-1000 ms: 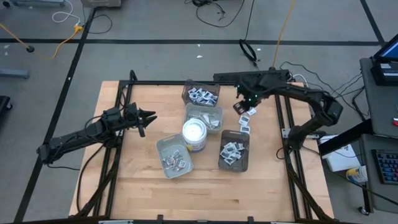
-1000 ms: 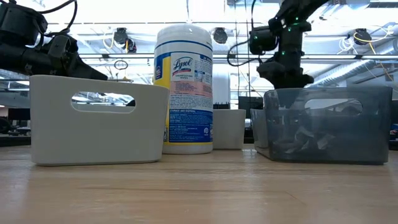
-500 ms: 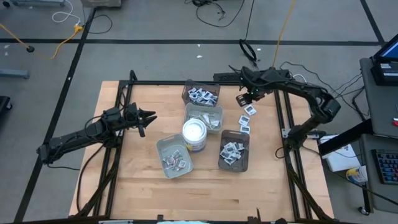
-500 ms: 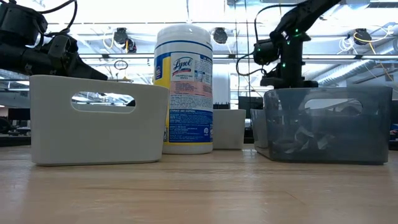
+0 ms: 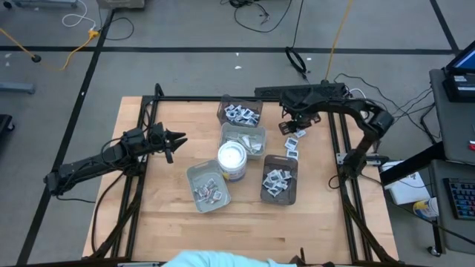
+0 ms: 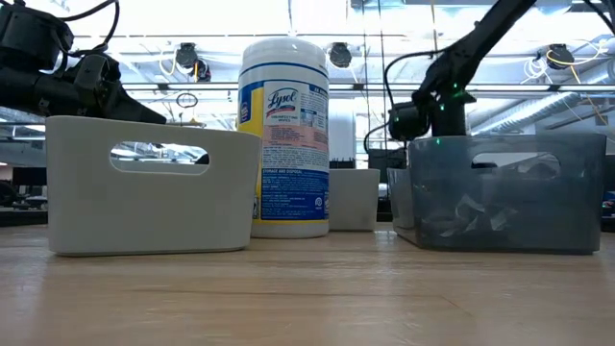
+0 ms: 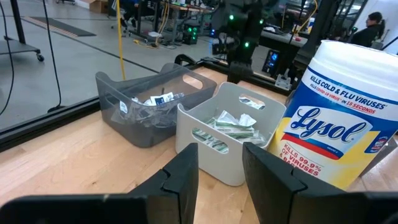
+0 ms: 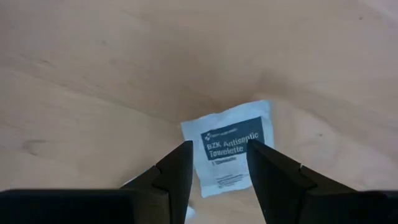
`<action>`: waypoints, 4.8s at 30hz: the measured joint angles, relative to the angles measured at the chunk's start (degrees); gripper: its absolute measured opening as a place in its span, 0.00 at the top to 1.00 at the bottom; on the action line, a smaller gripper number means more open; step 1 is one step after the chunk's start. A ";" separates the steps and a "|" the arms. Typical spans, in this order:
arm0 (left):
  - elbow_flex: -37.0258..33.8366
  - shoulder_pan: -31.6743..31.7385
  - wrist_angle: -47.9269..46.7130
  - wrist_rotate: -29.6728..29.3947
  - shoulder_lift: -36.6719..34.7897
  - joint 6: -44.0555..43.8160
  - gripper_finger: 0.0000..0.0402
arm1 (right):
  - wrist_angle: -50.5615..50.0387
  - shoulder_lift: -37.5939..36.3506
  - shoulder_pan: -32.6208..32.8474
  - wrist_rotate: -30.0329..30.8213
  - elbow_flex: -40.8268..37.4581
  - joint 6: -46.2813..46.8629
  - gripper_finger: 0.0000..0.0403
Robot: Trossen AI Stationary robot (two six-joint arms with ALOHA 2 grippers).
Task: Pick & Place First Aid Supplies
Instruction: Put the towelette pack into the bottom transparent black bin
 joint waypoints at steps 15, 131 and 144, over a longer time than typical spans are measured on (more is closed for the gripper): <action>0.00 0.01 0.00 0.00 0.00 0.00 0.68 | 3.46 3.84 -0.64 -3.62 -2.21 2.69 0.90; 0.00 0.01 0.00 0.00 0.00 0.00 0.68 | -16.22 -7.50 24.57 -7.37 10.47 -5.24 0.52; 0.00 -0.01 0.00 0.00 0.00 0.00 0.68 | -13.07 -7.28 13.07 -5.47 8.47 -4.79 0.52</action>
